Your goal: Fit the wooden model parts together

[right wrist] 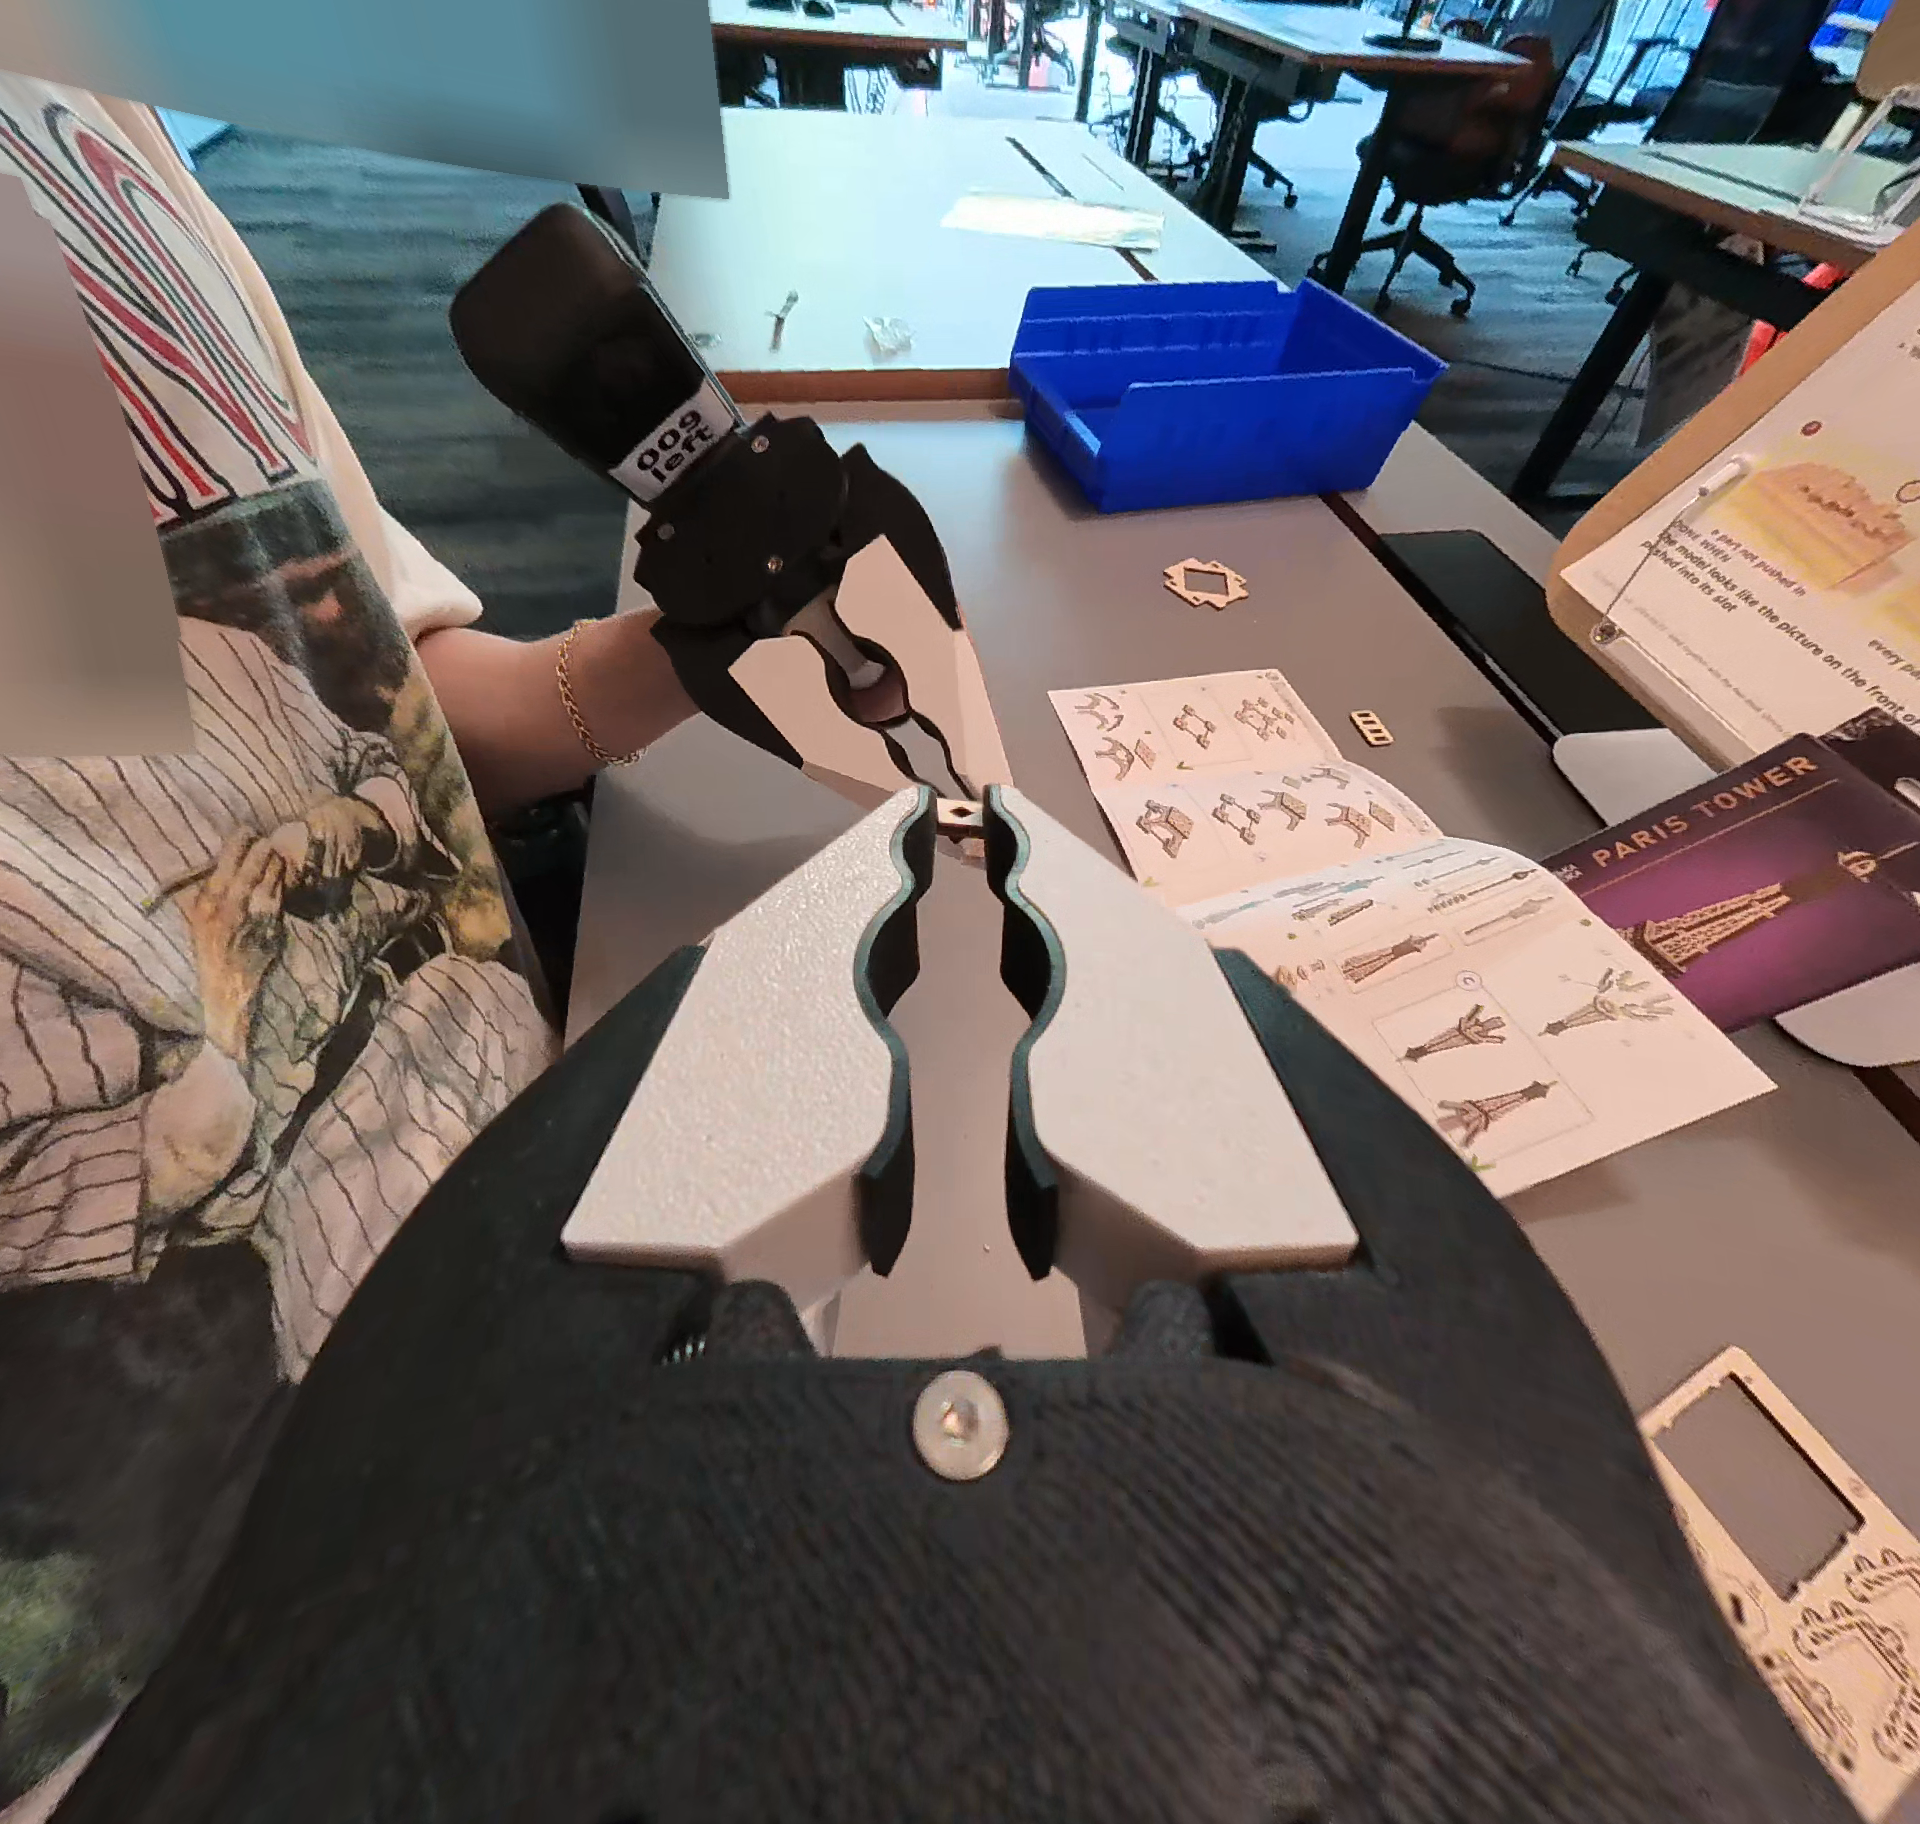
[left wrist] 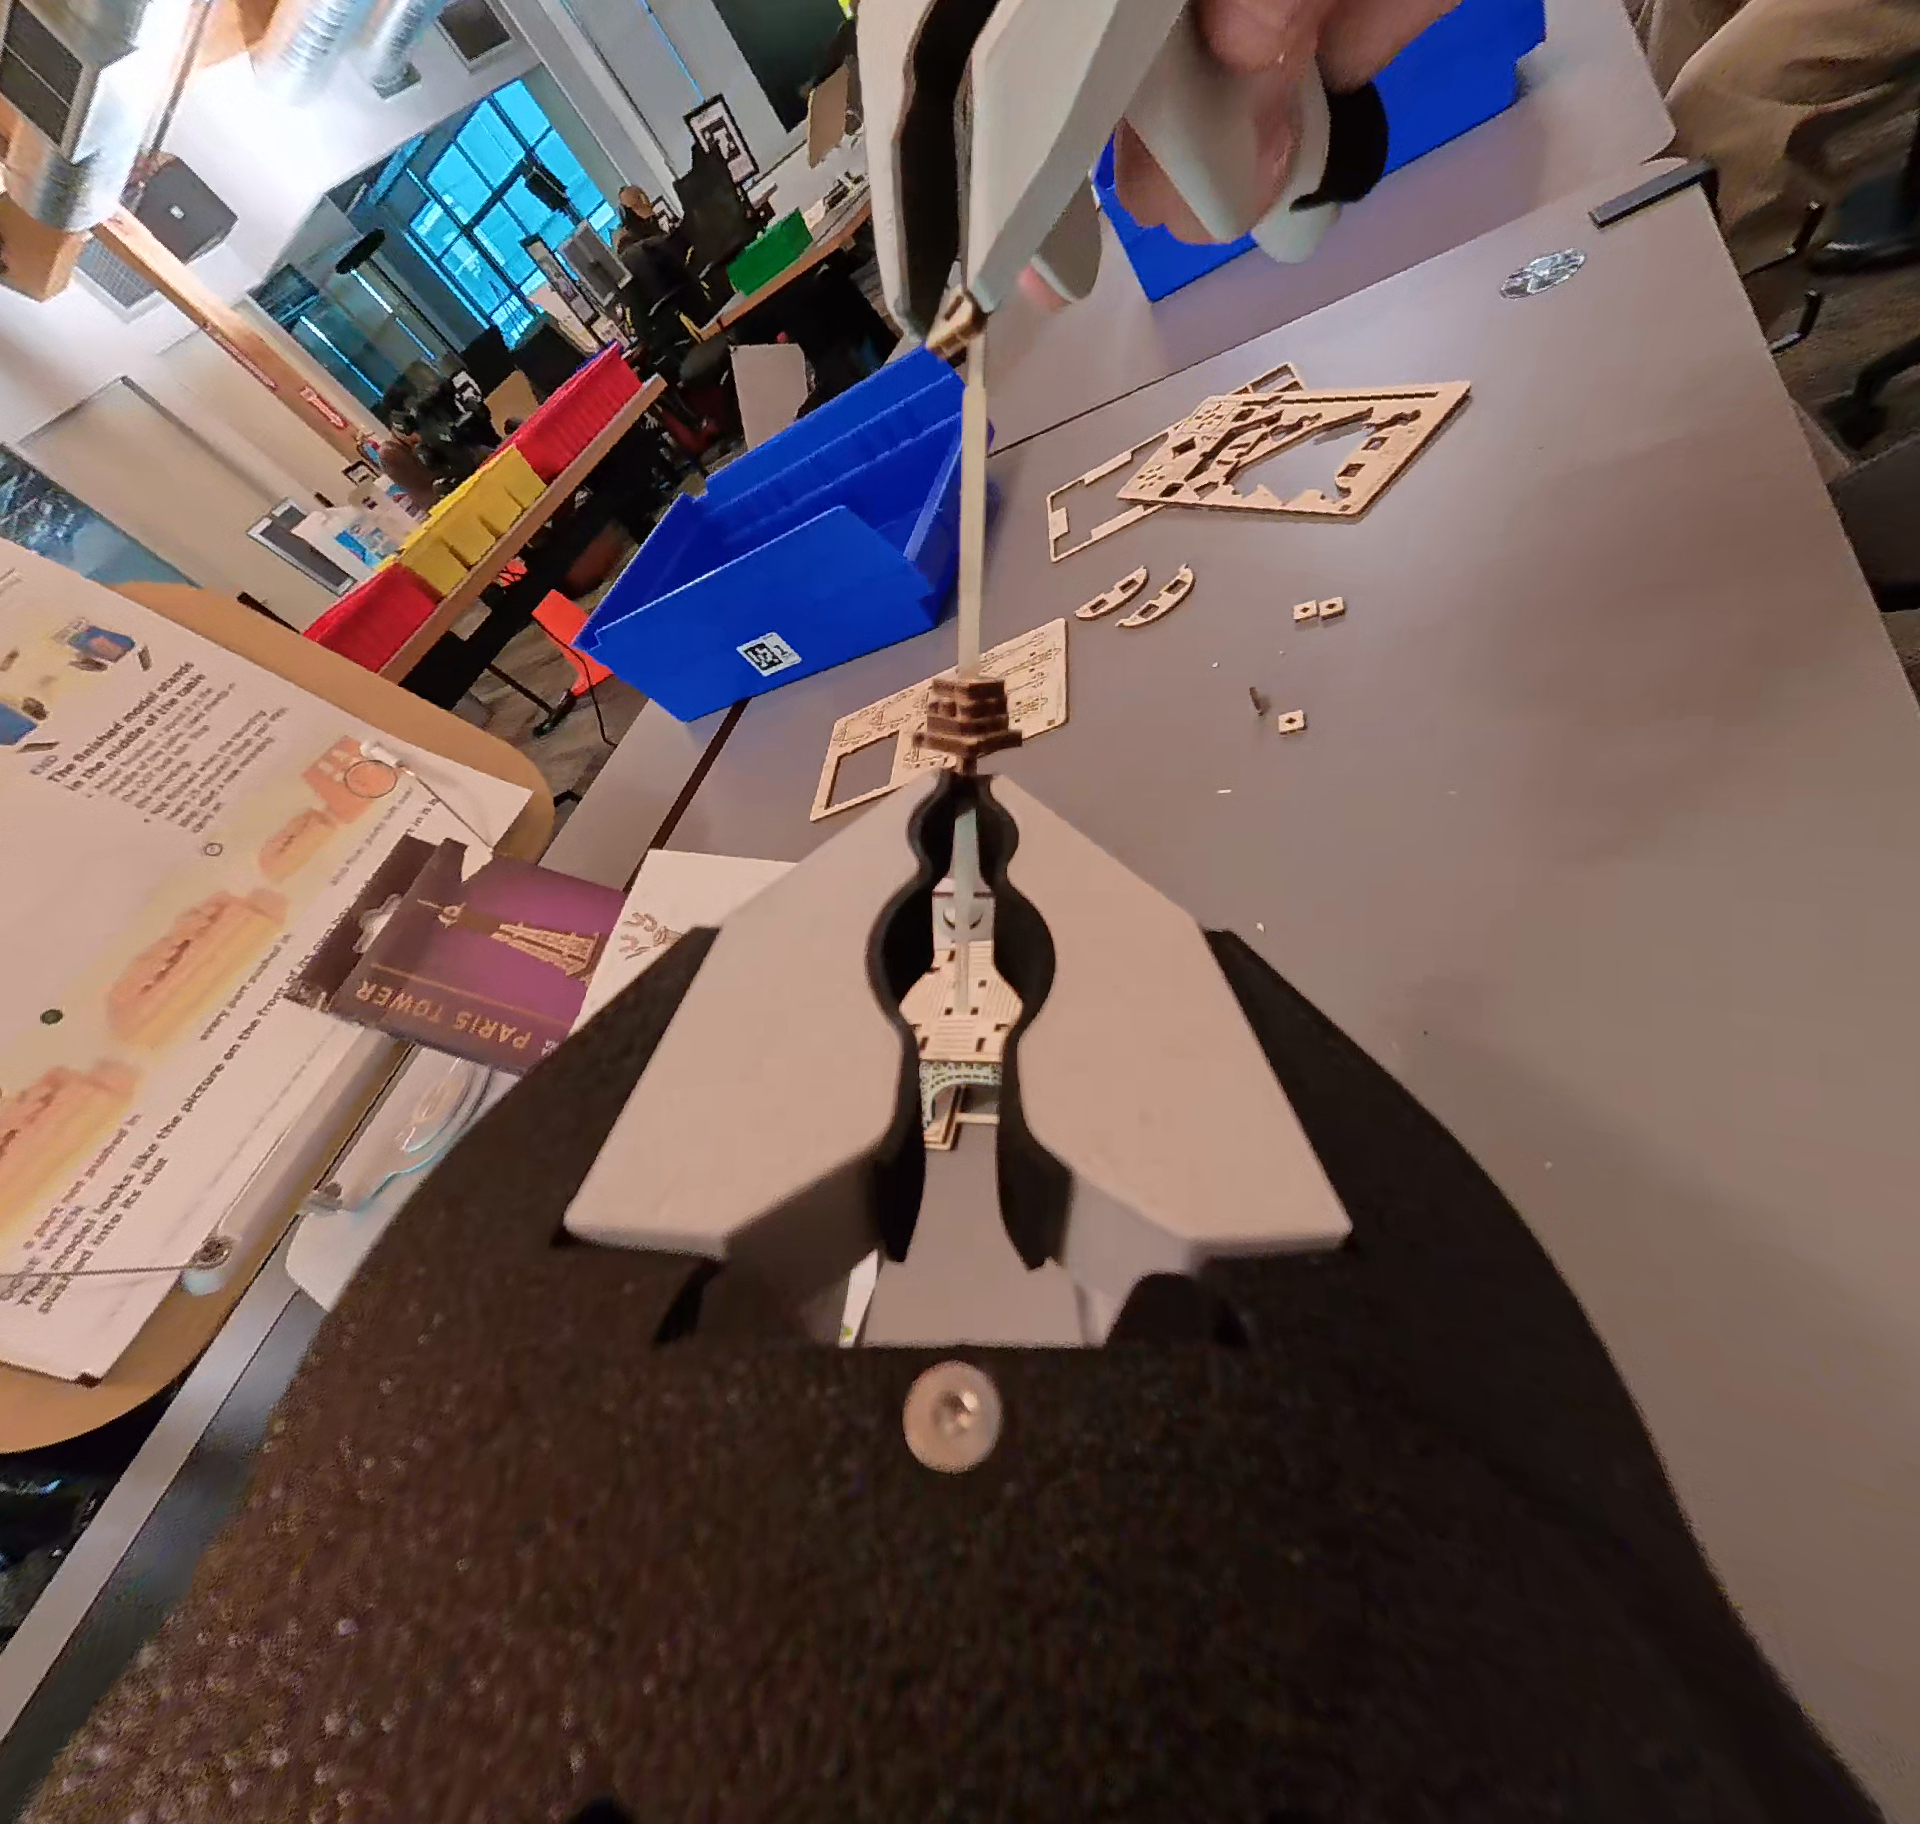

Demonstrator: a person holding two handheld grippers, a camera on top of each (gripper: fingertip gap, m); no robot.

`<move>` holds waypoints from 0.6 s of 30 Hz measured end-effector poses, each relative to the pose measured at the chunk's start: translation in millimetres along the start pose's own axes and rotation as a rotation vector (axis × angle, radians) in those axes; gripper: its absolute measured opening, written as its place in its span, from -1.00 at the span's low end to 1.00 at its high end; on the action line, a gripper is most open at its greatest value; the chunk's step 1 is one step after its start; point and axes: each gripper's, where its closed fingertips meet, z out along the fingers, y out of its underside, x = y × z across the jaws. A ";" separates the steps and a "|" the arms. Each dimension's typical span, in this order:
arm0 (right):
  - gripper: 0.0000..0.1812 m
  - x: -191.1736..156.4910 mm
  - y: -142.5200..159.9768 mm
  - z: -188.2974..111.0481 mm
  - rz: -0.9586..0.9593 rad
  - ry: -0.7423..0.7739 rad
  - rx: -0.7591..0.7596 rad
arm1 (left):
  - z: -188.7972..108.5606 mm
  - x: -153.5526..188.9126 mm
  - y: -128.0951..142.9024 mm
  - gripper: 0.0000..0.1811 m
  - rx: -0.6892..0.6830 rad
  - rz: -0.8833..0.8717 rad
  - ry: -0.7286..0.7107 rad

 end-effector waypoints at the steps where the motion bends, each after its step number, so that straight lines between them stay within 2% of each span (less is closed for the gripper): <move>1: -0.93 -0.7 -1.5 0.1 0.000 -0.005 0.013 | -0.7 -1.0 -0.8 -1.00 -0.001 0.002 -0.007; 5: -0.94 -0.6 -5.3 -0.6 -0.081 0.006 0.034 | 0.7 0.1 -3.4 -1.00 0.043 -0.048 0.010; 11: -1.00 0.9 -22.2 -0.4 -0.179 0.060 0.111 | -1.8 0.6 -16.4 -1.00 0.224 -0.267 0.102; 18: -1.00 -0.5 1.2 6.7 -0.174 0.053 0.007 | -2.2 -3.9 -7.5 -0.99 0.218 -0.290 0.103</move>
